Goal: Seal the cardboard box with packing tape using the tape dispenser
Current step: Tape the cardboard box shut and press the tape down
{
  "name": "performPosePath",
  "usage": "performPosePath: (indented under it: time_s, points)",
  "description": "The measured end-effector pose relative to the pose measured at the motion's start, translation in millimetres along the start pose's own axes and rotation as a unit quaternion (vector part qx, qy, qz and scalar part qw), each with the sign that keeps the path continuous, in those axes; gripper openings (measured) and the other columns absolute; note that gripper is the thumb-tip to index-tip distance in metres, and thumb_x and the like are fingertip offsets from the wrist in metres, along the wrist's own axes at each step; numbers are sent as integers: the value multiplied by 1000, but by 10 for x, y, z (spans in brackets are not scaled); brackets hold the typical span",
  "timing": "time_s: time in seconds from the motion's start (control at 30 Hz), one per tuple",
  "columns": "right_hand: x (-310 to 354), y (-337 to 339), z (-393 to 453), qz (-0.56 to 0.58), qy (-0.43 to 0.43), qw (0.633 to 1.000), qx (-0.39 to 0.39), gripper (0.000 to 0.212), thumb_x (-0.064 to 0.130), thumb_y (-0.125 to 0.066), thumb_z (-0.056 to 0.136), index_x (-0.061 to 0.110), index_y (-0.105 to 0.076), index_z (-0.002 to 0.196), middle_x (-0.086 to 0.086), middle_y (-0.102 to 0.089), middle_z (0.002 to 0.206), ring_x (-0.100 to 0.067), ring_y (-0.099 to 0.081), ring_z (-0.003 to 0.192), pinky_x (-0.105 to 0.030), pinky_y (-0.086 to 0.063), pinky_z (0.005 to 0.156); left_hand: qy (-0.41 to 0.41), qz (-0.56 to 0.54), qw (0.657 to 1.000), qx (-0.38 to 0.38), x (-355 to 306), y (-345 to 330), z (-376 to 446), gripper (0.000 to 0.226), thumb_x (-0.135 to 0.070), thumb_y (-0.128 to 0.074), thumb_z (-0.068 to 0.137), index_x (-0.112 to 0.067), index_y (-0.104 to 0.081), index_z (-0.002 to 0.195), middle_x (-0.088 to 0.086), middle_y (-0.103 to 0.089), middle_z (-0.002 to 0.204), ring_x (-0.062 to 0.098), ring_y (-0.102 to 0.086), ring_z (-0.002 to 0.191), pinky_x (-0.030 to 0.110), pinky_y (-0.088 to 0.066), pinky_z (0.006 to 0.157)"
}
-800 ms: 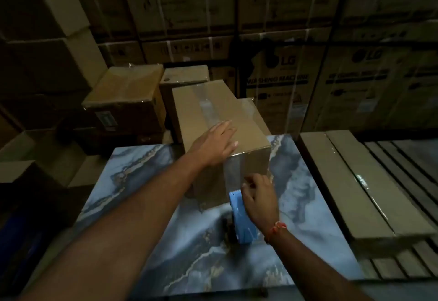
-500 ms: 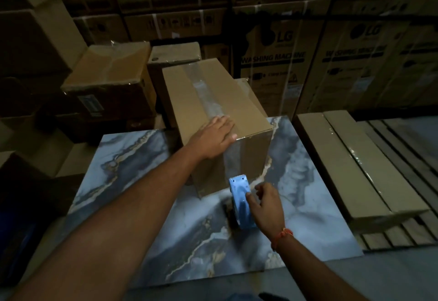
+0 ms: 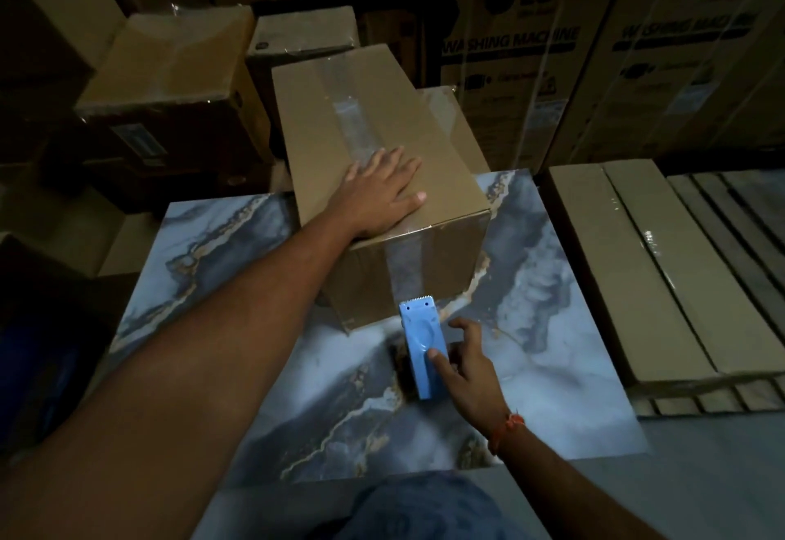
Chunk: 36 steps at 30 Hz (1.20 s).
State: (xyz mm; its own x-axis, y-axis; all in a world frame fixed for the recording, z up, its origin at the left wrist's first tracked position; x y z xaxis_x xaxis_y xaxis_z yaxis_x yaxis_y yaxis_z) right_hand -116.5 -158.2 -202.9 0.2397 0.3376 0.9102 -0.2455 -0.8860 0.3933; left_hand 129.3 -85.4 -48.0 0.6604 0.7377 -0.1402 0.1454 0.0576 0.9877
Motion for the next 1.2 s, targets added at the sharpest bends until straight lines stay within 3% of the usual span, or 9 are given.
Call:
performPosePath:
  time_s: [0.13,0.3,0.47,0.53,0.67,0.8,0.93,1.03,1.2]
  points:
    - [-7,-110,36,93,-3,993,66,43,29,-62,97,35,-33,129,-1,-73,91,-10,-72,75,-20,-53,64,0,-3,1000,-8,29,-21,19,70,-67,-25,100,-38,-8,161,-1,4,173,24,0,160,56,-6,127]
    - [-63,-135,39,173,-13,981,82,46,16,-62,98,31,-38,134,-7,-72,116,-23,-74,95,-34,-60,78,11,-18,1000,-17,46,-23,18,78,-70,-25,98,-32,-3,162,0,13,172,23,2,160,53,-5,127]
    - [-34,-133,5,131,3,989,72,41,19,-57,100,35,-50,136,8,-52,145,-4,-59,120,-19,-52,92,19,-24,999,-15,46,-25,33,79,-68,-26,100,-26,-5,163,0,5,173,22,4,160,51,-2,128]
    - [-10,-132,-18,125,1,990,69,38,18,-57,100,35,-53,135,11,-50,146,3,-56,119,-15,-50,92,17,-24,999,-14,38,-12,35,78,-67,-26,100,-26,-6,163,0,3,173,21,4,160,51,-2,128]
    - [-11,-133,-115,128,-12,990,64,37,28,-58,98,43,-55,132,24,-48,144,6,-53,123,-20,-48,101,16,-20,1000,-14,51,-19,48,79,-69,-25,99,-26,-6,163,0,2,173,22,4,160,52,-2,128]
    - [-16,-123,-289,144,-26,988,47,35,24,-58,100,41,-56,130,25,-50,141,8,-53,120,-12,-47,93,14,-20,1000,-14,61,-33,54,80,-70,-22,98,-27,-5,163,0,3,173,22,4,160,52,-2,128]
    - [6,-136,-430,121,-21,992,37,33,31,-56,95,46,-59,124,34,-53,134,7,-52,123,-11,-43,98,14,-22,1000,-17,54,-21,43,80,-69,-24,98,-27,-6,163,0,2,173,22,4,160,52,-2,128]
    - [-3,-135,-525,109,-24,993,33,31,35,-55,95,44,-59,124,33,-53,132,5,-53,122,-18,-44,101,13,-27,999,-18,51,-10,38,79,-69,-25,98,-26,-7,163,1,1,173,23,3,160,52,-2,127]
    - [57,-73,-670,129,-15,991,26,29,27,-56,95,35,-63,122,22,-61,130,0,-58,119,-13,-45,93,10,-29,999,-19,46,-11,26,80,-69,-25,98,-26,-7,163,1,1,173,23,3,160,53,-3,128]
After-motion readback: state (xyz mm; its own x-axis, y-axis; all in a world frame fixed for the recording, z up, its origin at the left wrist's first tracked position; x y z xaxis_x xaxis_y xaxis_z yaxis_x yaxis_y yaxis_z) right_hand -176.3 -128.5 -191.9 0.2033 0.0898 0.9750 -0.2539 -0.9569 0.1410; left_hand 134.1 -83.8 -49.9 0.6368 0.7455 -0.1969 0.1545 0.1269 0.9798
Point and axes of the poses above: each hand's wrist, its own z-axis towards the middle knuckle, its own y-axis out of the back of the hand, x = y × z, the point moved 8 cm from there along z, towards the middle knuckle
